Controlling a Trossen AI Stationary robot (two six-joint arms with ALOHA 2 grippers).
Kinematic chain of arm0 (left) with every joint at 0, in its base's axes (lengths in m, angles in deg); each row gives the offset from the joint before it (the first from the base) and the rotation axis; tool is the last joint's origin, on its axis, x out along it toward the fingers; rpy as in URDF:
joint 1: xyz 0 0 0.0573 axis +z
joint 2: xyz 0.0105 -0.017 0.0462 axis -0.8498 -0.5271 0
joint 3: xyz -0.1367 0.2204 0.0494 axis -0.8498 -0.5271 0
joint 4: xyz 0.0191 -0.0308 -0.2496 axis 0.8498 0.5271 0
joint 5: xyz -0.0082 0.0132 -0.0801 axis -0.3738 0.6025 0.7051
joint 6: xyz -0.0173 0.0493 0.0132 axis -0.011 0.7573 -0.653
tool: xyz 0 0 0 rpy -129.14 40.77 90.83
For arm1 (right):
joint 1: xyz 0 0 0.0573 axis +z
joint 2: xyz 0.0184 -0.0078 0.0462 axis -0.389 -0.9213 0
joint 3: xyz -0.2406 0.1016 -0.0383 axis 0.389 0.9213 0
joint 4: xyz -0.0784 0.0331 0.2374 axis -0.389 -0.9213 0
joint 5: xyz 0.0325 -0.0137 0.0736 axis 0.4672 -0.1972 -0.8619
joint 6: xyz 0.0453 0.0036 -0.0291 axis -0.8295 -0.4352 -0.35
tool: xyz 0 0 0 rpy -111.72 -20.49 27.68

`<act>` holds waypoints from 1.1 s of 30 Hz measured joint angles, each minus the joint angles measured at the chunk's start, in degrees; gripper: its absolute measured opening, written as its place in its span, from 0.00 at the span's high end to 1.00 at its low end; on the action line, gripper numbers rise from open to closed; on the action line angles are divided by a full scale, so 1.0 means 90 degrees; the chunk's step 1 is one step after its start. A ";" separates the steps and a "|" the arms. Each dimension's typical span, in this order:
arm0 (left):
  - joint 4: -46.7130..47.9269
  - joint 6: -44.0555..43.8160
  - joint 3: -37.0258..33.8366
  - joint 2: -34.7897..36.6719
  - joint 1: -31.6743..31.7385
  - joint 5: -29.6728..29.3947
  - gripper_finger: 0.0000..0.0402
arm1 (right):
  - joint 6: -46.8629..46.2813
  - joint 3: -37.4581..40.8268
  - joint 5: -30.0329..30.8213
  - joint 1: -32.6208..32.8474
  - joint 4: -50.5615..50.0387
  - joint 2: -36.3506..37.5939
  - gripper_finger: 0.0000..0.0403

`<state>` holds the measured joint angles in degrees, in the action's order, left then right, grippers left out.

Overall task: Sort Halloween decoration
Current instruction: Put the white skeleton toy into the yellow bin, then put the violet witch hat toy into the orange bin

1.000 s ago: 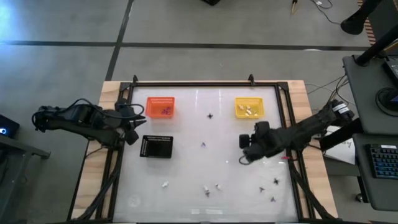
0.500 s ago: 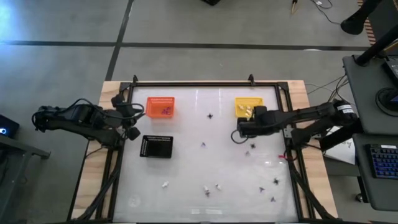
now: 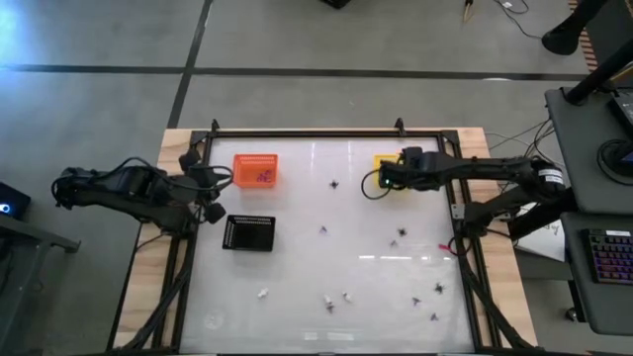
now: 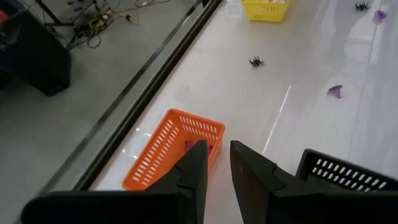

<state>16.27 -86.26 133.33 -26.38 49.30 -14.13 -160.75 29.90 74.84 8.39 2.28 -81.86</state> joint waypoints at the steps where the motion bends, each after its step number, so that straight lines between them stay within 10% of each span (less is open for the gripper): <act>1: 0.0002 -0.0125 0.0000 -0.0012 0.0000 0.0000 0.87 | 0.0196 0.0000 -0.0002 -0.0135 0.0040 0.0000 0.97; 33: 0.0032 -0.1698 0.0338 -0.0731 0.0000 0.0000 0.87 | 0.3423 -0.0002 -0.0890 -0.1341 0.0631 -0.0007 0.71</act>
<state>16.55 -101.55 136.37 -32.96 49.30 -14.13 -129.94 29.88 66.83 -3.68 7.96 -81.93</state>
